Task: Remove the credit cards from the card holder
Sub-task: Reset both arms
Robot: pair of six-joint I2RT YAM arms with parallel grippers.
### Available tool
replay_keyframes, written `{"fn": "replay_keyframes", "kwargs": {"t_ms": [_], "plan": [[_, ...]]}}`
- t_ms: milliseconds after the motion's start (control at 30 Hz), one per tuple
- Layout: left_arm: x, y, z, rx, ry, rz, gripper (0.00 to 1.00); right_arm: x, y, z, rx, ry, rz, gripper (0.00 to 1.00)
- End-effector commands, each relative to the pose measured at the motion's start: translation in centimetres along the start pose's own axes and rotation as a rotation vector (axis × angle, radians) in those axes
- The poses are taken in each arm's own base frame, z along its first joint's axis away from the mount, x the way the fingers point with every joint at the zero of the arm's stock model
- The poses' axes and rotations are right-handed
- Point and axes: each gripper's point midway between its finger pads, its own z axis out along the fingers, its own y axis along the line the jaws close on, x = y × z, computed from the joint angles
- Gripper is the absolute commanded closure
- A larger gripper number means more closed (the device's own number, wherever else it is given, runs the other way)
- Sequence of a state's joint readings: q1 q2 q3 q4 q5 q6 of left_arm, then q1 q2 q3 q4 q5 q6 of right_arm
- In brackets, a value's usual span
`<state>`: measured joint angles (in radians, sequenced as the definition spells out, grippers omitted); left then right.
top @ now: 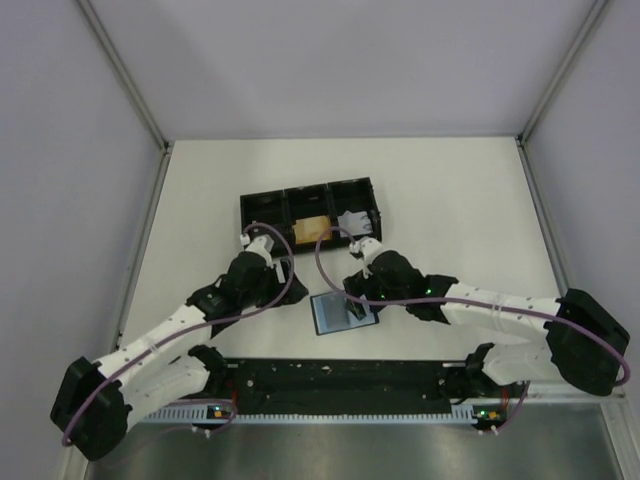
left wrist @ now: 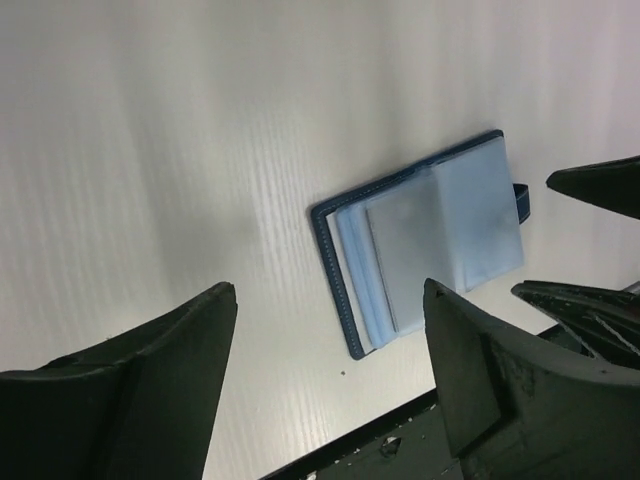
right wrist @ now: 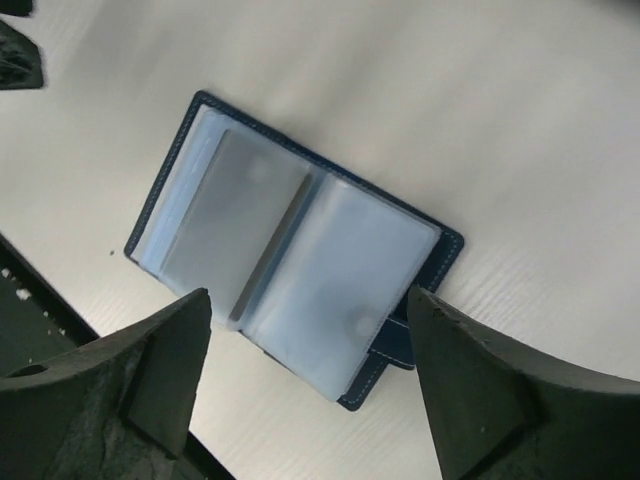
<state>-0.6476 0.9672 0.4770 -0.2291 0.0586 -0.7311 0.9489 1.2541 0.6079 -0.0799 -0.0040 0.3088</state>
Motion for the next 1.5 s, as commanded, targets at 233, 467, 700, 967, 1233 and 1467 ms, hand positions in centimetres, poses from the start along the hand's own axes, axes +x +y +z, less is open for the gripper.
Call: {"fn": "replay_keyframes", "kwargs": {"t_ms": [233,467,700,967,1233,1467], "plan": [[-8.2,6.2,-7.9,-0.188,-0.351,-0.100,0.01,-4.9,-11.2,-7.5,0.366,-0.227,0.324,0.06],[-13.7,5.1,-18.2,-0.306,-0.610,0.040,0.01,-7.0,-15.5,-20.5,0.669,-0.474,0.408,0.01],[-16.0,3.9,-28.8,-0.365,-0.998,0.151,0.01,-9.0,-14.4,-30.1,0.739,-0.741,0.382,0.02],[-15.2,3.7,-34.0,-0.366,-1.193,0.172,0.01,-9.1,-14.2,-33.8,0.803,-0.799,0.333,0.02],[-15.1,3.3,-33.3,-0.329,-1.178,0.173,0.01,-9.2,-13.9,-34.3,0.794,-0.807,0.329,0.02],[-14.9,3.2,-32.7,-0.316,-1.162,0.180,0.01,-9.6,-14.2,-36.0,0.836,-0.853,0.350,0.02]]}}
